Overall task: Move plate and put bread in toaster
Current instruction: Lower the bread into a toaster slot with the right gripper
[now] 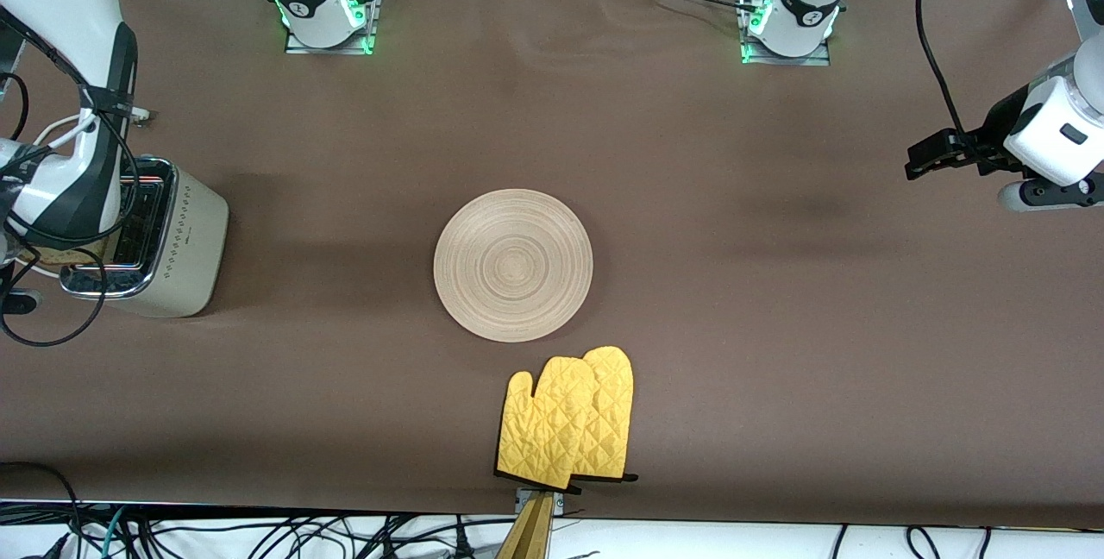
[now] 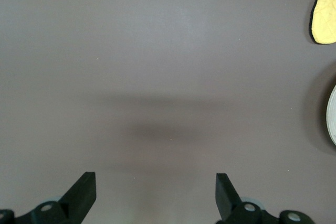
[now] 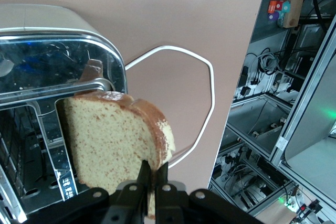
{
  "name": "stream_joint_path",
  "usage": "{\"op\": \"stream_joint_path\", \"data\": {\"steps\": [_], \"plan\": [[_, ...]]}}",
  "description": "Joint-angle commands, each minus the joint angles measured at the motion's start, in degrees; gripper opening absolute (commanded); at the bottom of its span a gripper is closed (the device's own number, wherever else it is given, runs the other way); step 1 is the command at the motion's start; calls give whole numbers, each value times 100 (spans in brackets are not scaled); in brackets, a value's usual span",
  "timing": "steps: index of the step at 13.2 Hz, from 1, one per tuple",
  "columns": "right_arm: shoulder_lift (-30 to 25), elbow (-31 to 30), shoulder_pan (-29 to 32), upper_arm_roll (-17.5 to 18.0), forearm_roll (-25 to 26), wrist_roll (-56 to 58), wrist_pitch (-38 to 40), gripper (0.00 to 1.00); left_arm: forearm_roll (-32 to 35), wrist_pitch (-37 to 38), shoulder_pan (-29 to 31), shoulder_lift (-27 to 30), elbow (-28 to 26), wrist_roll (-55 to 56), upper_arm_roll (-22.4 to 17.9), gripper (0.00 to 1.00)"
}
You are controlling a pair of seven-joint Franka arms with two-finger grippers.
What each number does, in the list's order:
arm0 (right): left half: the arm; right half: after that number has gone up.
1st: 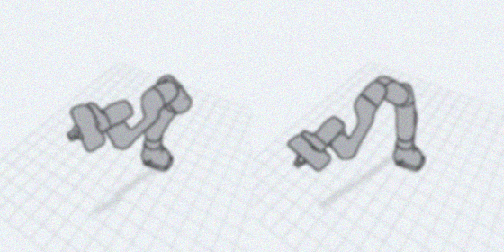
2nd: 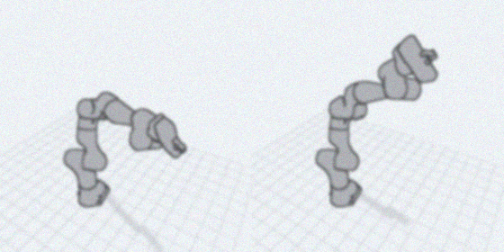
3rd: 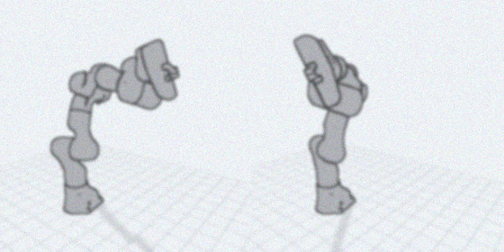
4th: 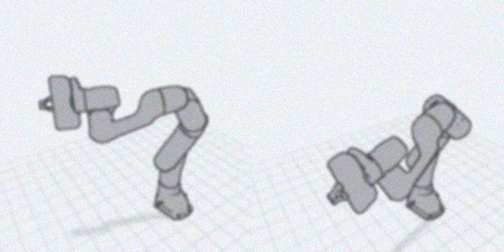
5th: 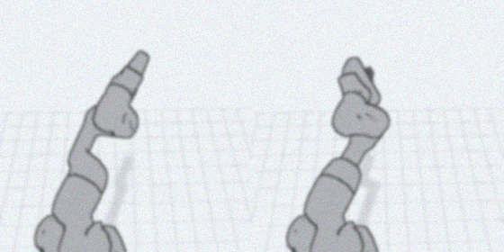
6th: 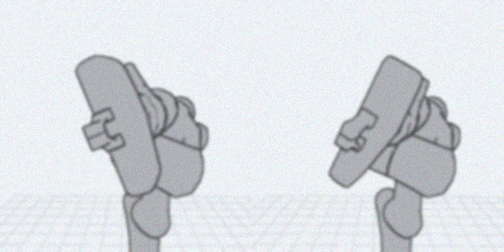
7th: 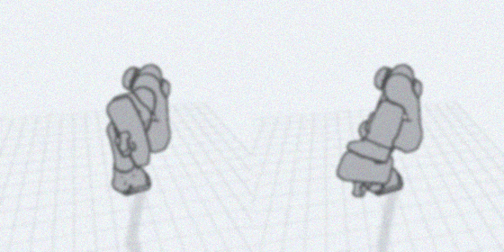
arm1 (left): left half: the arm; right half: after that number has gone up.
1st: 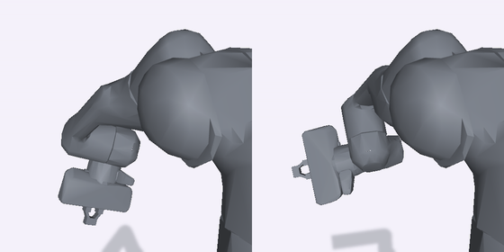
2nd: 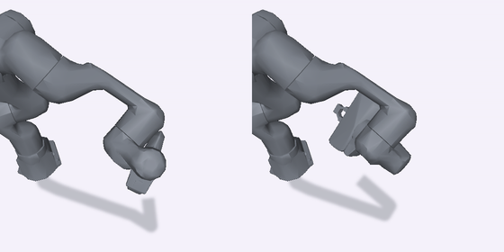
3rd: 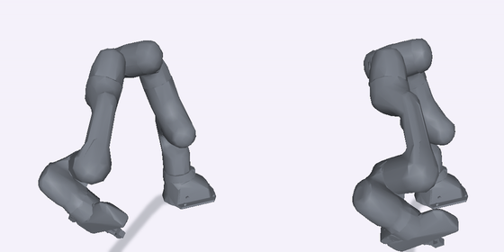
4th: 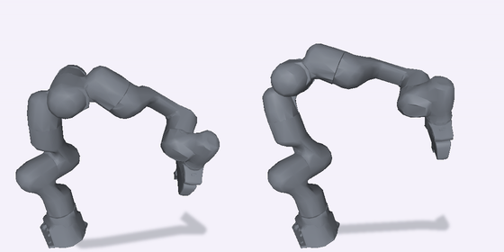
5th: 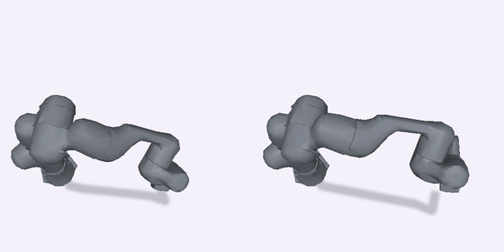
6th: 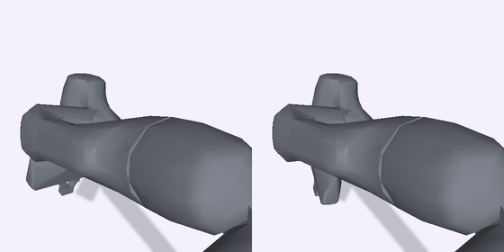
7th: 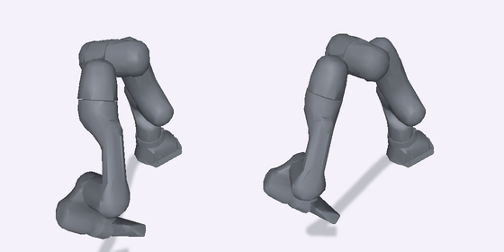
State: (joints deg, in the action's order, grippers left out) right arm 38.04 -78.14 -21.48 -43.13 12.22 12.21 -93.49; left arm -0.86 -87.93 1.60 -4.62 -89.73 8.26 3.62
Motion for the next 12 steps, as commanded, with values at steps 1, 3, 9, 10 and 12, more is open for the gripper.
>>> {"op": "stream_joint_path", "data": {"steps": [1,3,9,10,12], "plan": [[11,80,-14,24,-166,-209,427,0,-72,74,42,-12,70,18,7,100],[11,80,-5,24,-291,-245,621,0,-72,74,42,-12,70,18,7,100],[37,-52,13,33,-343,-394,727,0,-116,101,138,-21,70,9,7,100],[46,-52,39,33,-430,-394,727,0,-116,101,139,-30,70,18,16,100],[63,-52,57,33,-501,-403,718,0,-116,101,139,-12,70,18,25,100]]}}
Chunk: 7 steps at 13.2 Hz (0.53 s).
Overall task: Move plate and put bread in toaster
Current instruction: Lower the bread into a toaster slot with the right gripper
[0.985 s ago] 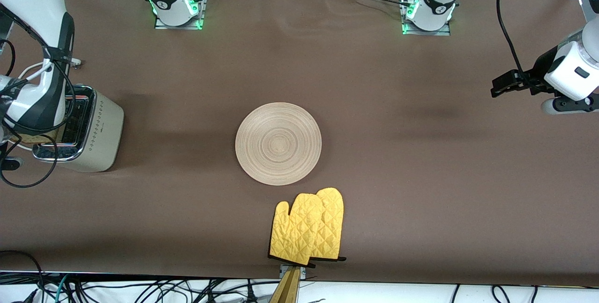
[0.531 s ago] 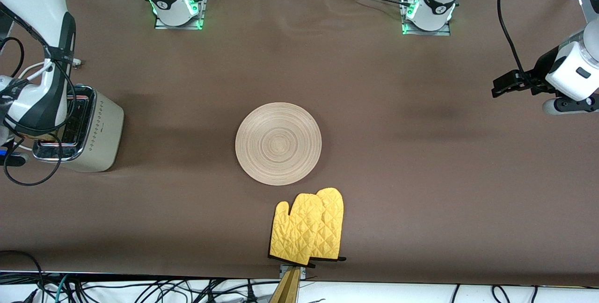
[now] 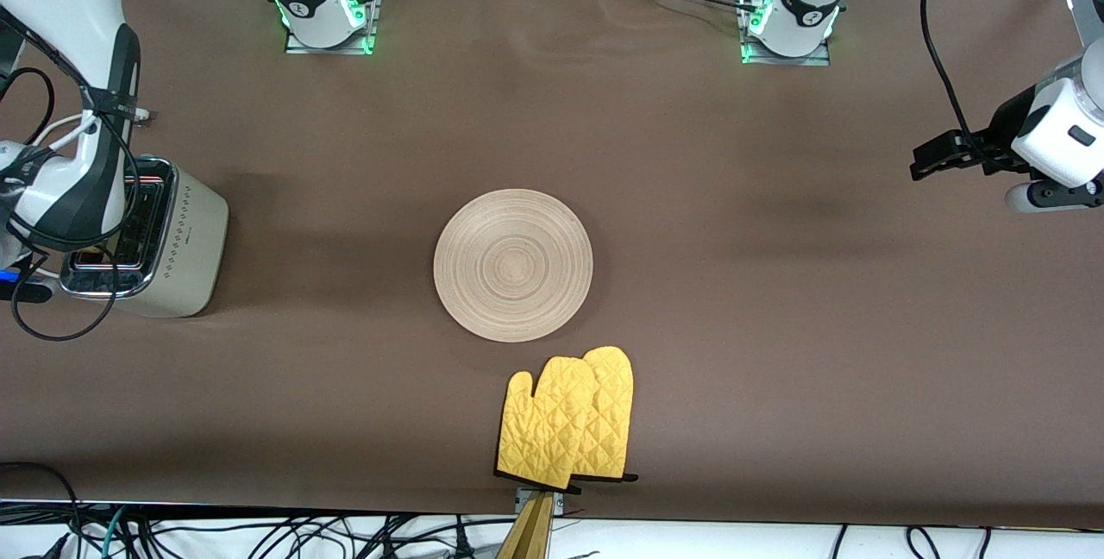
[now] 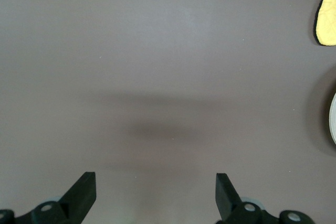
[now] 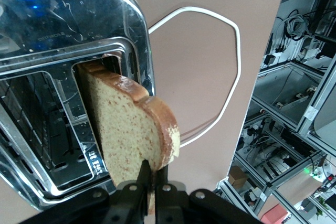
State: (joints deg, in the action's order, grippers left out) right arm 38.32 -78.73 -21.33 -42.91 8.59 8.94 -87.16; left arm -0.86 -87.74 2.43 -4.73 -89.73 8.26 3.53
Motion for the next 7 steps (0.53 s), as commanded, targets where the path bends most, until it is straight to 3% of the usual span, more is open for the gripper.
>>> {"op": "stream_joint_path", "data": {"steps": [1,4,7], "plan": [[70,6,41,2,-138,-137,86,0,-116,91,55,-10,70,18,34,100],[105,15,41,2,-155,-208,77,20,-116,91,64,-2,70,17,25,100],[105,15,59,2,-155,-208,33,51,-116,91,64,-2,70,18,25,100]]}}
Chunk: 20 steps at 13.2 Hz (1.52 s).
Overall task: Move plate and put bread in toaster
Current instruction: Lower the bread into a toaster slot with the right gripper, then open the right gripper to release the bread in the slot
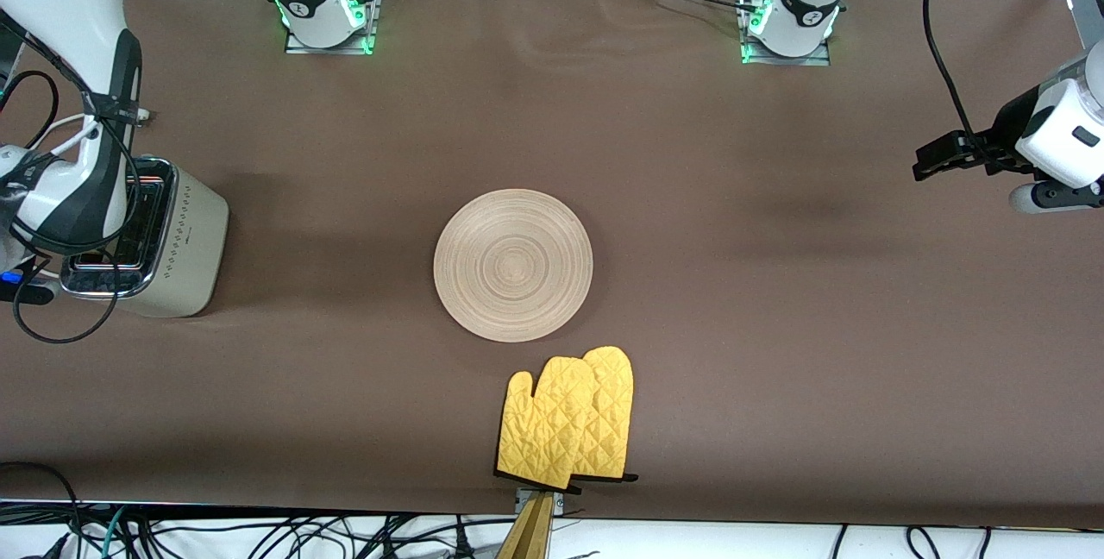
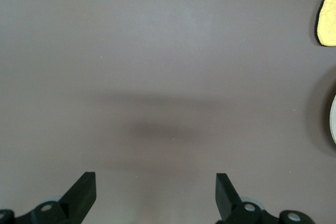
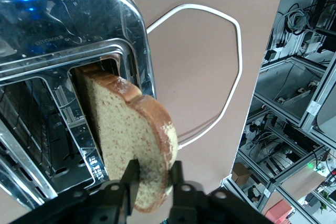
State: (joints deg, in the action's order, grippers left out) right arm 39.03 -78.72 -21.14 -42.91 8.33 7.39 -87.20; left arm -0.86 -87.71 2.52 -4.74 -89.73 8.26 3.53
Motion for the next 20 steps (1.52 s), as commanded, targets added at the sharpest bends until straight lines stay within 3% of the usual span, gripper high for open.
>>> {"op": "stream_joint_path", "data": {"steps": [1,2,9,12,17,20], "plan": [[34,15,40,2,-130,-54,28,88,-116,88,56,-1,70,9,24,100],[25,32,48,2,-130,-19,19,100,-116,88,56,-1,70,17,33,100],[-45,523,22,2,-147,61,54,100,-116,97,56,-1,61,18,25,100],[-176,823,-83,-7,-463,113,107,100,-116,97,56,-10,61,18,25,100],[-870,955,-267,81,-1990,527,107,100,-116,97,56,-10,61,18,25,100],[-1021,955,-618,90,-2502,474,107,100,-116,97,56,-10,61,18,33,100]]}}
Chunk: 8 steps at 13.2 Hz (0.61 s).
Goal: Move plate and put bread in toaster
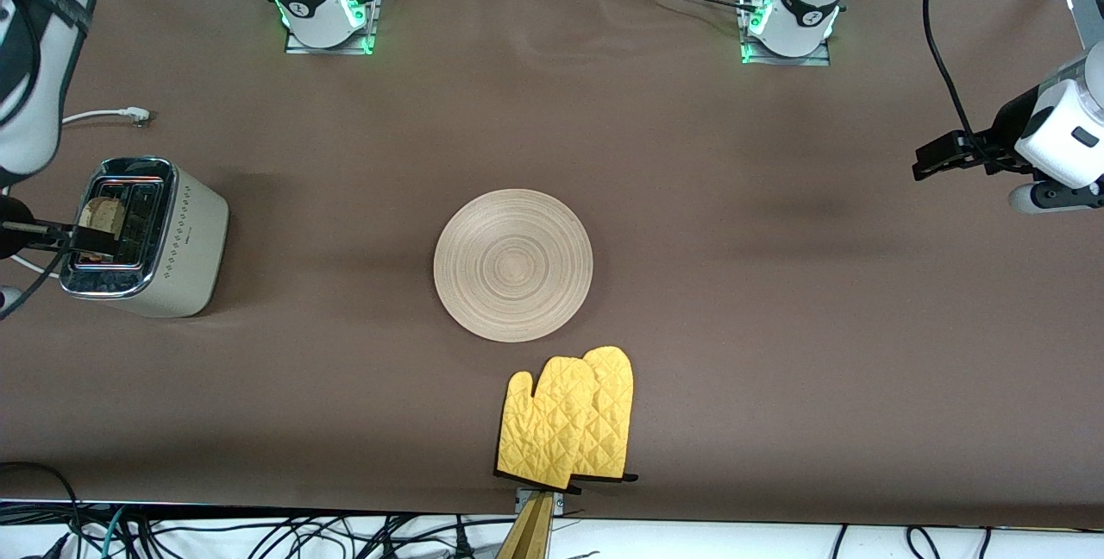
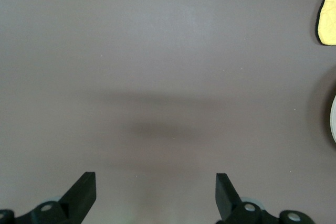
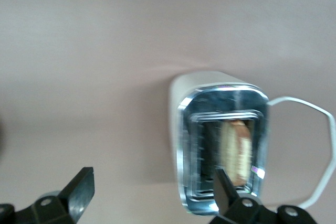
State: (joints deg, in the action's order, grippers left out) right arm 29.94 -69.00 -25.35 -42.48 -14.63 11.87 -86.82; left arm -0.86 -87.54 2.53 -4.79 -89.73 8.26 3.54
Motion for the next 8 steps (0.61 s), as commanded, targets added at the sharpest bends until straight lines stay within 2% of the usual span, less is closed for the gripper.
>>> {"op": "stream_joint_path", "data": {"steps": [1,5,8], "plan": [[-112,-26,-364,21,-155,26,77,100,-116,79,54,-5,61,18,33,100],[-138,-26,-549,30,-207,-1,682,100,-116,79,54,-5,61,18,33,100],[-304,-52,-691,99,-172,-141,798,100,-116,79,54,-5,61,18,33,100]]}}
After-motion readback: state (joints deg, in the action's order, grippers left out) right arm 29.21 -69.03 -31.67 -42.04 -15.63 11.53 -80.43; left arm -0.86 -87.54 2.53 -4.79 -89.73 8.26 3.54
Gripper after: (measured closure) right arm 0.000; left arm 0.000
